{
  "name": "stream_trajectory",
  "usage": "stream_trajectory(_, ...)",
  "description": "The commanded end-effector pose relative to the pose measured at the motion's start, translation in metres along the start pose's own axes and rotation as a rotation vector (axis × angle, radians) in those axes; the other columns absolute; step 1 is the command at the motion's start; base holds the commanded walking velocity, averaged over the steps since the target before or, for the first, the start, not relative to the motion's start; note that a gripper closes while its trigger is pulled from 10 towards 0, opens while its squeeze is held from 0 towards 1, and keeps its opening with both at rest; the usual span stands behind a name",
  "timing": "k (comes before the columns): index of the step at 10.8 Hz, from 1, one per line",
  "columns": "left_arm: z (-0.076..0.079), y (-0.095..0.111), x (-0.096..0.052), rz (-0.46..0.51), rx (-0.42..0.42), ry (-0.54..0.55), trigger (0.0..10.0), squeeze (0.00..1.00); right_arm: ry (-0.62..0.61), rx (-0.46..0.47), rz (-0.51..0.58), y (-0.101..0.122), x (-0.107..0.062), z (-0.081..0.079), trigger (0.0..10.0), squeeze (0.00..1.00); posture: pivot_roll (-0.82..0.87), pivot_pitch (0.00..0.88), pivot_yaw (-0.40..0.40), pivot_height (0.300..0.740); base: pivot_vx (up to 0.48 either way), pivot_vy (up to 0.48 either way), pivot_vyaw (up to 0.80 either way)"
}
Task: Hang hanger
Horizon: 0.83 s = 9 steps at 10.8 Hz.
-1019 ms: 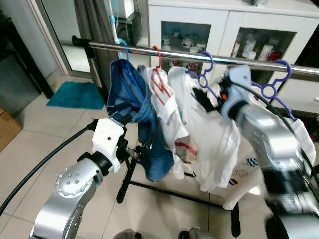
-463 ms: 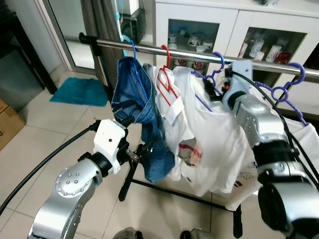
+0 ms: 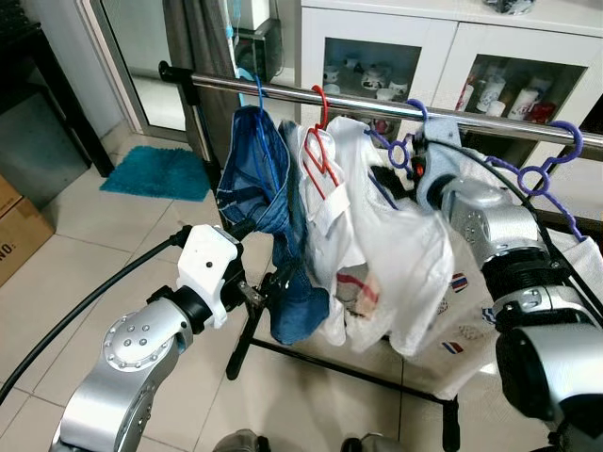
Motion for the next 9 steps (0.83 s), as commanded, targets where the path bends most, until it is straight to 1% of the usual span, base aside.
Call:
stream_trajectory(1, 0.0014, -0.0018, 0.0016, -0.017, -0.001, -0.019, 10.0, 1.0, -0.015, 0.044, 0.017, 0.0118, 0.0001, 0.005, 0.0, 0.0, -0.1, 0.037, 0.037, 0.74, 0.0, 0.0, 0.0)
stream_trajectory(2, 0.0018, -0.0021, 0.0023, -0.02, 0.0, -0.024, 10.0, 1.0, -0.029, 0.062, 0.012, 0.0126, 0.0007, 0.007, 0.0, 0.0, -0.1, 0.037, 0.04, 0.74, 0.0, 0.0, 0.0)
stream_trajectory(3, 0.0022, -0.0022, 0.0032, -0.021, 0.003, -0.029, 10.0, 1.0, -0.07, 0.069, 0.002, 0.0135, 0.0013, 0.012, 0.0, 0.0, -0.1, 0.036, 0.041, 0.74, 0.0, 0.0, 0.0)
stream_trajectory(9, 0.003, -0.0038, 0.0034, -0.027, 0.002, -0.038, 10.0, 1.0, -0.055, 0.058, 0.0, 0.0157, 0.0033, 0.0098, 0.0, 0.0, -0.1, 0.034, 0.038, 0.74, 0.0, 0.0, 0.0)
Point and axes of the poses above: a point about 5 cm out from each wrist's last joint towards the gripper, its own x axis pointing out of the wrist towards the gripper, its own y axis along the axis of the wrist's last joint, z = x × y, the point moved 4 cm from there along x, pointing out of the wrist towards the gripper, and after that the axes turned 11 degrees about -x, right-handed, at the moved point
